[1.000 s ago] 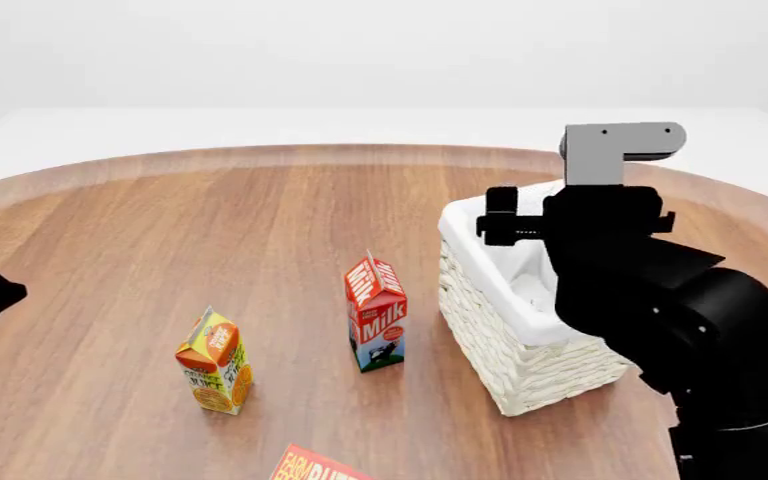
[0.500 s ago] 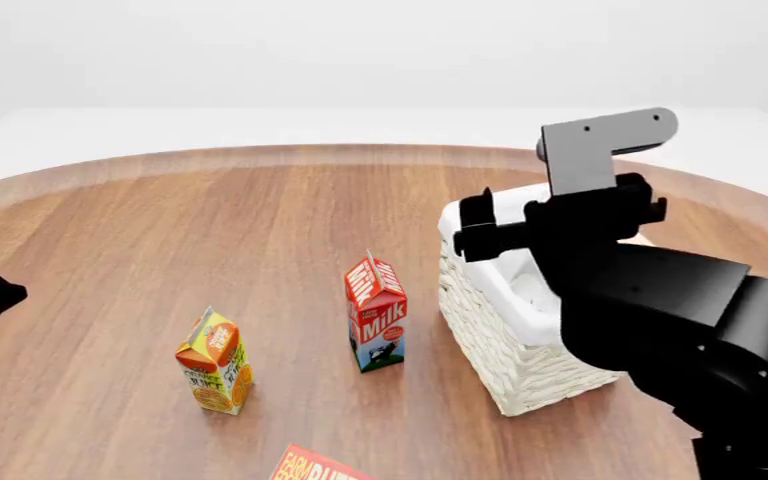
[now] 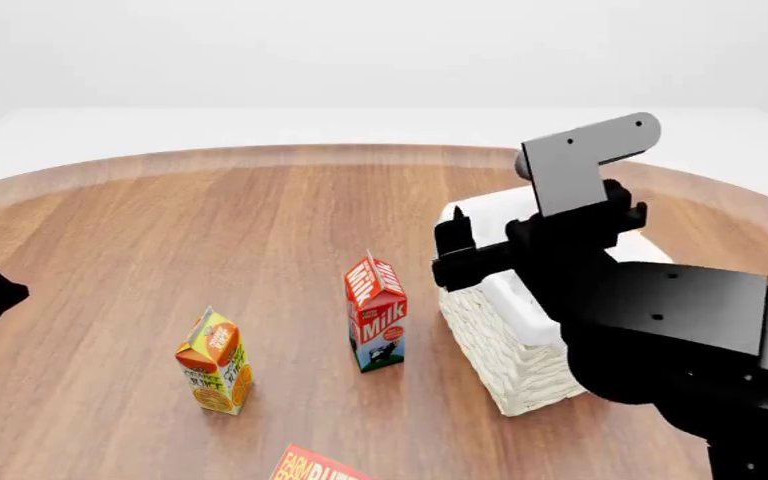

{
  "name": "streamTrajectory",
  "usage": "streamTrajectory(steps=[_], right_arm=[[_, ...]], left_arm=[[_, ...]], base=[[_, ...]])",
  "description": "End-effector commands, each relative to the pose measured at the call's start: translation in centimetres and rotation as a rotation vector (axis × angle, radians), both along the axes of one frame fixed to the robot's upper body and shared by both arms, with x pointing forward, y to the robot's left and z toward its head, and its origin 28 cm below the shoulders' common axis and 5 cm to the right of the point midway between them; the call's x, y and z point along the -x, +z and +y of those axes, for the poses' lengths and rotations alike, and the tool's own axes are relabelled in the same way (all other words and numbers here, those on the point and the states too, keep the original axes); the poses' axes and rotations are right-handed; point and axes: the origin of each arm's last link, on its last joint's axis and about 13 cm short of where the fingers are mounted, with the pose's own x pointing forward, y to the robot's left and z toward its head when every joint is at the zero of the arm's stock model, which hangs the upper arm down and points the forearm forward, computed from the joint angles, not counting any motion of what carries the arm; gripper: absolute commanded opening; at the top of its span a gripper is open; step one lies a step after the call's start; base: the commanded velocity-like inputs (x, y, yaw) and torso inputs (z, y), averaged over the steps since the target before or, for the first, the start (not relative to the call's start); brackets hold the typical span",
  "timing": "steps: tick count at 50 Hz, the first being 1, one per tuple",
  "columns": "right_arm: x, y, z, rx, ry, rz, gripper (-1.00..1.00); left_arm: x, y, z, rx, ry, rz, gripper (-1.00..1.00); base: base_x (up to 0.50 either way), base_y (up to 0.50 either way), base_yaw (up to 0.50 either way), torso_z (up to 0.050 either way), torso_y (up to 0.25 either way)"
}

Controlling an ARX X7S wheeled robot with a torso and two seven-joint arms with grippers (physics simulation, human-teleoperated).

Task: Pick up the cream cheese box and the butter, and put them in the basket.

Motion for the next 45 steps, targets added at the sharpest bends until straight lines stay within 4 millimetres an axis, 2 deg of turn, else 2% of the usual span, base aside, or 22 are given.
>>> streamTrajectory(steps=[1, 15, 45], right_arm=[[1.1, 0.2, 0.3, -0.043, 0.101, 0.015, 1.00], [2.6, 0.2, 0.6, -0.039, 0.171, 0.030, 1.00], [4.8, -2.2, 0.9, -0.024, 0.265, 0.105, 1.00]], left_arm=[[0.0, 0.0, 0.0, 0.000, 0.001, 0.001, 1.00], [0.0, 0.0, 0.0, -0.003, 0.000, 0.000, 1.00], [0.0, 0.0, 0.0, 0.001, 0.001, 0.000, 1.00]], base=[[0.00, 0.00, 0.00, 0.000, 0.000], [0.00, 0.00, 0.00, 0.000, 0.000], [0.00, 0.00, 0.00, 0.000, 0.000]])
